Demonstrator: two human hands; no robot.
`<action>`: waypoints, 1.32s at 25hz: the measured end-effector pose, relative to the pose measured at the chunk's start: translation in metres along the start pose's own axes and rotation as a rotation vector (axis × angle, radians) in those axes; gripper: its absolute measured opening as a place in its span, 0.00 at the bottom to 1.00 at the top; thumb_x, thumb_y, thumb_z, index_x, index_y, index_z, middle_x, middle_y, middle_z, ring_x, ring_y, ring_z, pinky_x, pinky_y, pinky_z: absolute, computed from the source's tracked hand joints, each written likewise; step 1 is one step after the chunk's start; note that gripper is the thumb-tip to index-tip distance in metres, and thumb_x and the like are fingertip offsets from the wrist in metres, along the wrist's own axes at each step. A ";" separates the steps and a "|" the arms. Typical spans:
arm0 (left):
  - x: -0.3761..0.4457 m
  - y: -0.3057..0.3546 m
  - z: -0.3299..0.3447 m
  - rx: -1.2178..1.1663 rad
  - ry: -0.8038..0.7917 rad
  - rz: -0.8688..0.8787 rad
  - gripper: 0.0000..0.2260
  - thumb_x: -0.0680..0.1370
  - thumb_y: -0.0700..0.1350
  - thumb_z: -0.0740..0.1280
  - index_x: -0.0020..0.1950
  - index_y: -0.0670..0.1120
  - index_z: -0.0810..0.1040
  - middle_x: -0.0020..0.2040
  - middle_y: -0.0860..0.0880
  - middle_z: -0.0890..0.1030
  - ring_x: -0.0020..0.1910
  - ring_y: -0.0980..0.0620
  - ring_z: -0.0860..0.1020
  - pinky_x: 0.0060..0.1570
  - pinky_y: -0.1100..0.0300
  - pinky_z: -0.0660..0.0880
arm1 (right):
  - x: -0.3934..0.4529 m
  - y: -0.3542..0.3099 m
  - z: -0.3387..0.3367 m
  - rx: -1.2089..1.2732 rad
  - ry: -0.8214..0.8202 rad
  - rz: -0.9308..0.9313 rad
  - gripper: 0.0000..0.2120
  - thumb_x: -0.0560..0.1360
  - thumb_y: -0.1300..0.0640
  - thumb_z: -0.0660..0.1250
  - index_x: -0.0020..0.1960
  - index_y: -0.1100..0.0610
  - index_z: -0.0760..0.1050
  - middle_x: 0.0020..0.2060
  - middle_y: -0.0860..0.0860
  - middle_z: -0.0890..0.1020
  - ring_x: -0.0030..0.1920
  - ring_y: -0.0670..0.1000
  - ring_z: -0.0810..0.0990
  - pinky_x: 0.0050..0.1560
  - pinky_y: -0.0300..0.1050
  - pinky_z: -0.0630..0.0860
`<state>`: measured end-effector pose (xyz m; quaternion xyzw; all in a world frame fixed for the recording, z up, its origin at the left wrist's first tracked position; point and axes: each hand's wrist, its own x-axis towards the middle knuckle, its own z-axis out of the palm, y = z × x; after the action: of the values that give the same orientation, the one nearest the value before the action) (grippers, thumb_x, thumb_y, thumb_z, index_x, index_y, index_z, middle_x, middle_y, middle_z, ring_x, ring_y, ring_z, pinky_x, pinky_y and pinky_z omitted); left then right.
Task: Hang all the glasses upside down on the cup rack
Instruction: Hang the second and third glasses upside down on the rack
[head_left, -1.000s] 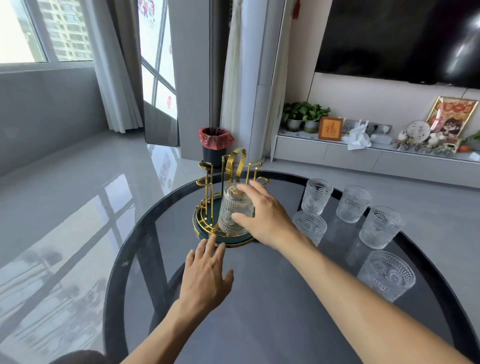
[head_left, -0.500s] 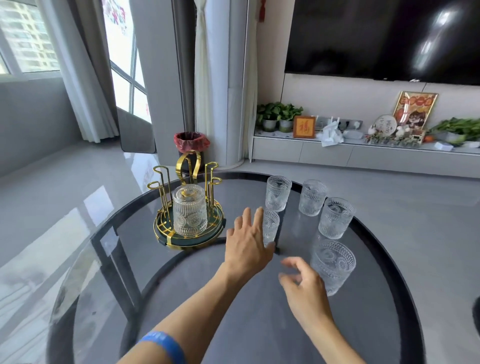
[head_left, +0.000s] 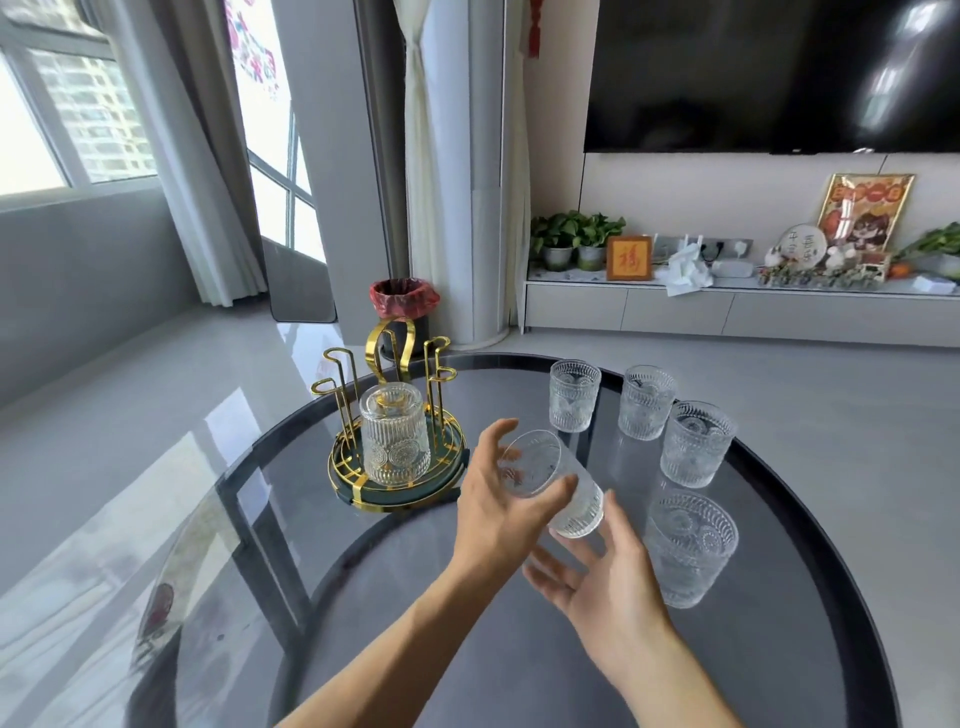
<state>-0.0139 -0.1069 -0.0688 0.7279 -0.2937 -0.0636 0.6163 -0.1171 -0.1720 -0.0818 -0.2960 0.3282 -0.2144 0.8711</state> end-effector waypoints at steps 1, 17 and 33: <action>-0.004 0.004 -0.007 -0.042 -0.014 0.018 0.31 0.65 0.54 0.79 0.65 0.61 0.70 0.55 0.54 0.78 0.56 0.56 0.77 0.53 0.57 0.76 | 0.001 -0.001 0.010 0.048 -0.057 0.042 0.23 0.75 0.41 0.65 0.64 0.53 0.77 0.59 0.59 0.83 0.55 0.64 0.83 0.52 0.56 0.80; 0.115 0.029 -0.153 0.891 -0.062 0.317 0.30 0.81 0.63 0.54 0.77 0.48 0.62 0.79 0.48 0.63 0.78 0.43 0.59 0.75 0.41 0.56 | 0.057 -0.043 0.161 -0.707 0.102 -0.893 0.22 0.65 0.46 0.76 0.58 0.43 0.75 0.60 0.48 0.77 0.58 0.54 0.78 0.55 0.52 0.76; 0.131 0.016 -0.165 0.878 -0.136 0.356 0.24 0.82 0.49 0.54 0.78 0.45 0.61 0.79 0.48 0.63 0.75 0.45 0.64 0.70 0.44 0.63 | 0.101 -0.040 0.167 -1.661 -0.195 -0.771 0.25 0.74 0.50 0.71 0.70 0.47 0.71 0.68 0.47 0.74 0.67 0.53 0.73 0.58 0.43 0.67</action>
<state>0.1626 -0.0319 0.0202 0.8520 -0.4526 0.1256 0.2313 0.0624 -0.1956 0.0011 -0.9321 0.1804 -0.1593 0.2708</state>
